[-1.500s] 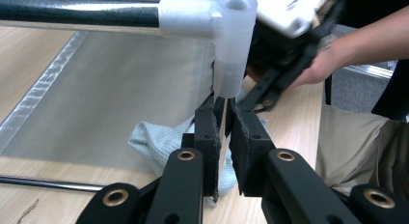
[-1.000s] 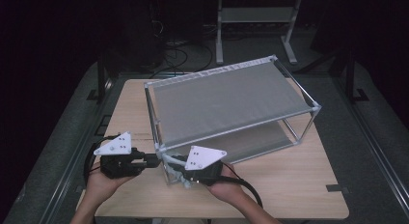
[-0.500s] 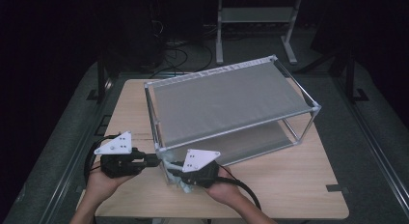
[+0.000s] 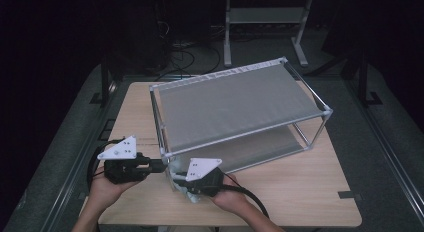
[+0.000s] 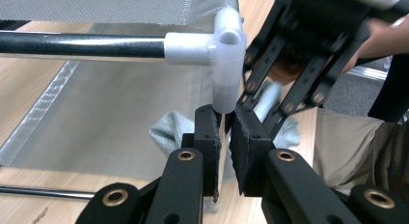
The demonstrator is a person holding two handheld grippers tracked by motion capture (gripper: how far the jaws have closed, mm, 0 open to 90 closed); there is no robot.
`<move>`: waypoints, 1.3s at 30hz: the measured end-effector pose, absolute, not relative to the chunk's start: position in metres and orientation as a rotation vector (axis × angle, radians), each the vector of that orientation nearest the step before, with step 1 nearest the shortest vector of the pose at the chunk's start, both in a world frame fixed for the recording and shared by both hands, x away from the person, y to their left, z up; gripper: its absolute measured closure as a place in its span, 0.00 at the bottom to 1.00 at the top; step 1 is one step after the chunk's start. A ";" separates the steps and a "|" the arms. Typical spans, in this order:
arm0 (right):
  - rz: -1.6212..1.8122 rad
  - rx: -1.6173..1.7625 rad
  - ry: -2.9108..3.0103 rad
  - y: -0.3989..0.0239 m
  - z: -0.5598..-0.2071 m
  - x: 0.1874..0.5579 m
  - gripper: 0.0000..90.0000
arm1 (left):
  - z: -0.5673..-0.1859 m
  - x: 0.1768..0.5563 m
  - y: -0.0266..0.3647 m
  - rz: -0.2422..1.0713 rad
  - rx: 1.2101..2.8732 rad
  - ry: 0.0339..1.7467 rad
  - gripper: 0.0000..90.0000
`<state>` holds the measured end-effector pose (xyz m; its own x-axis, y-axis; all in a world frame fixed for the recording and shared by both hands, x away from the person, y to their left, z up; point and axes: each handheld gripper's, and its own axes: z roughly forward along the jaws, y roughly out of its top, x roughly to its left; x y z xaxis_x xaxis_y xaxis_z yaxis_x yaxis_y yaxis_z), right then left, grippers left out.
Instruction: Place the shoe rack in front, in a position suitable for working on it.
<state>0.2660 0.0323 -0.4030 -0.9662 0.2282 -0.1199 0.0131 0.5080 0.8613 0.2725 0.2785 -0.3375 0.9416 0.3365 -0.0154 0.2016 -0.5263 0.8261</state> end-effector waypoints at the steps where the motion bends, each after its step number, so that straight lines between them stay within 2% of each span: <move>1: 1.458 0.196 2.515 0.031 -0.397 0.265 0.88 | -0.338 0.273 0.279 0.178 2.140 0.380 0.90; 5: 1.466 0.187 2.509 0.032 -0.394 0.265 0.88 | -0.338 0.272 0.279 0.182 2.138 0.383 0.90; 12: 1.362 0.218 2.610 0.040 -0.434 0.267 0.88 | -0.338 0.273 0.279 0.179 2.141 0.382 0.90; 20: 1.415 0.204 2.564 0.036 -0.415 0.266 0.88 | -0.338 0.273 0.279 0.182 2.139 0.387 0.90; 28: 1.316 0.252 2.669 0.046 -0.455 0.268 0.88 | -0.338 0.273 0.279 0.181 2.137 0.387 0.90; 39: 1.499 0.211 2.502 0.031 -0.397 0.266 0.88 | -0.338 0.273 0.279 0.181 2.137 0.386 0.90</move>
